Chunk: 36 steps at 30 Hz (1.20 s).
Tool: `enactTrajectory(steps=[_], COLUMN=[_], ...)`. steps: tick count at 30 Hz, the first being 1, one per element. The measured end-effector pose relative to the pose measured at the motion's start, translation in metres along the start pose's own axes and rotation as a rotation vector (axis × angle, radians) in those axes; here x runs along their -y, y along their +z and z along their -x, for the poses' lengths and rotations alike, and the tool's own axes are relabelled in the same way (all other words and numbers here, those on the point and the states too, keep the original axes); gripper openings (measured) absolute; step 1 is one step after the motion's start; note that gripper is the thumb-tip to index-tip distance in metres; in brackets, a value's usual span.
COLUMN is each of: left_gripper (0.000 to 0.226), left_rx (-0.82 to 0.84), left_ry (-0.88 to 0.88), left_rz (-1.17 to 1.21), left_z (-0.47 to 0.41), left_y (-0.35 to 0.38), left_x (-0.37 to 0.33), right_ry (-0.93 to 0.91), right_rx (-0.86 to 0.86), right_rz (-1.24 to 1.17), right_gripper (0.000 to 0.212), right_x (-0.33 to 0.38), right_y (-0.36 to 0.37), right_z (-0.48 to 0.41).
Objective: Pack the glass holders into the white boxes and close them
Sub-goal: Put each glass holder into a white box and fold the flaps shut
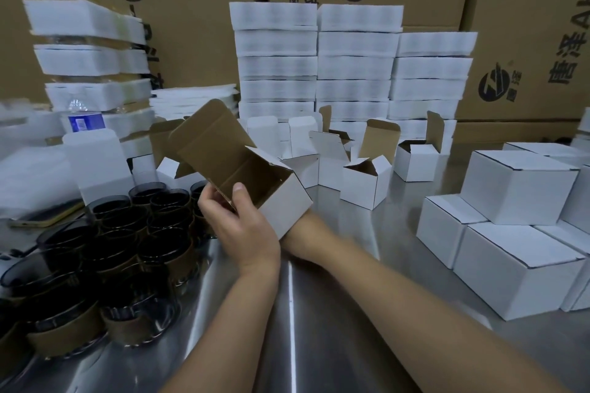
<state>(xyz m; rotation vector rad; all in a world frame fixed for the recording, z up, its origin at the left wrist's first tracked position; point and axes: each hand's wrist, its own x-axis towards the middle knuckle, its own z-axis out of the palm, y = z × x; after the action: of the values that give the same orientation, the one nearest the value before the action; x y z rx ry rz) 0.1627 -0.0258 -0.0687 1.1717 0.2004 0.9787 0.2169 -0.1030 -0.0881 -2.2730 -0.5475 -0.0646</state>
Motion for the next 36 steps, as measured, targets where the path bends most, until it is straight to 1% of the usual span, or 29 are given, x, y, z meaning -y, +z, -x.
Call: enactTrajectory(steps=[2,4,6,8,9,11,13,16,19,22,24,25,27,29,33,34,36], left_gripper=[0.054,0.055,0.056,0.059,0.060,0.055,0.053,0.059,0.060,0.070,0.081,0.087,0.101,0.105,0.090,0.088,0.080], left_rx=[-0.004,0.001,0.019,0.068,0.100,0.167,0.238,0.303,0.341,0.442,0.549,0.610,0.715,0.765,0.807,0.817,0.827], left_ry=[0.003,0.005,-0.005,-0.031,-0.049,-0.074,-0.088,-0.093,-0.098,-0.105,-0.107,-0.113,-0.127,-0.110,-0.042,-0.028,0.000], left_rz=[-0.003,0.007,0.008,-0.017,-0.048,-0.134,-0.195,-0.261,-0.285,-0.343,-0.392,-0.407,-0.439,-0.492,-0.497,-0.496,-0.496], left_z=[0.000,0.000,-0.001,-0.002,-0.002,-0.002,-0.001,0.001,-0.001,0.002,0.006,0.008,0.013,0.017,0.018,0.019,0.019], left_y=[0.000,0.000,0.001,0.003,0.004,0.006,0.008,0.007,0.007,0.007,0.006,0.005,0.005,0.004,0.002,0.002,0.002], left_x=[0.000,0.001,0.003,0.006,0.008,0.014,0.018,0.020,0.021,0.021,0.022,0.023,0.021,0.019,0.020,0.020,0.019], right_ry=[-0.022,-0.068,-0.085,-0.069,-0.055,-0.023,0.021,0.082,0.147,0.153,0.074,0.025,-0.053,-0.109,-0.169,-0.172,-0.161], right_rx=[-0.068,-0.117,-0.149,-0.190,-0.208,-0.231,-0.250,-0.297,-0.399,-0.600,-0.755,-0.789,-0.779,-0.734,-0.601,-0.572,-0.545], right_rz=[-0.042,0.017,0.093,0.164,0.190,0.200,0.182,0.202,0.219,0.094,-0.075,-0.185,-0.388,-0.498,-0.752,-0.776,-0.728], right_gripper=[0.045,0.047,0.042,0.030,0.024,0.018,0.018,0.022,0.024,0.022,0.020,0.020,0.018,0.016,0.015,0.014,0.014], right_x=[-0.006,-0.012,-0.021,-0.032,-0.037,-0.046,-0.051,-0.053,-0.051,-0.042,-0.030,-0.022,-0.008,0.003,0.016,0.017,0.018], right_y=[-0.004,-0.013,-0.024,-0.036,-0.042,-0.053,-0.064,-0.080,-0.090,-0.097,-0.100,-0.100,-0.099,-0.095,-0.082,-0.078,-0.071], right_z=[0.006,0.016,0.028,0.040,0.046,0.059,0.068,0.070,0.070,0.072,0.075,0.078,0.084,0.089,0.094,0.094,0.095])
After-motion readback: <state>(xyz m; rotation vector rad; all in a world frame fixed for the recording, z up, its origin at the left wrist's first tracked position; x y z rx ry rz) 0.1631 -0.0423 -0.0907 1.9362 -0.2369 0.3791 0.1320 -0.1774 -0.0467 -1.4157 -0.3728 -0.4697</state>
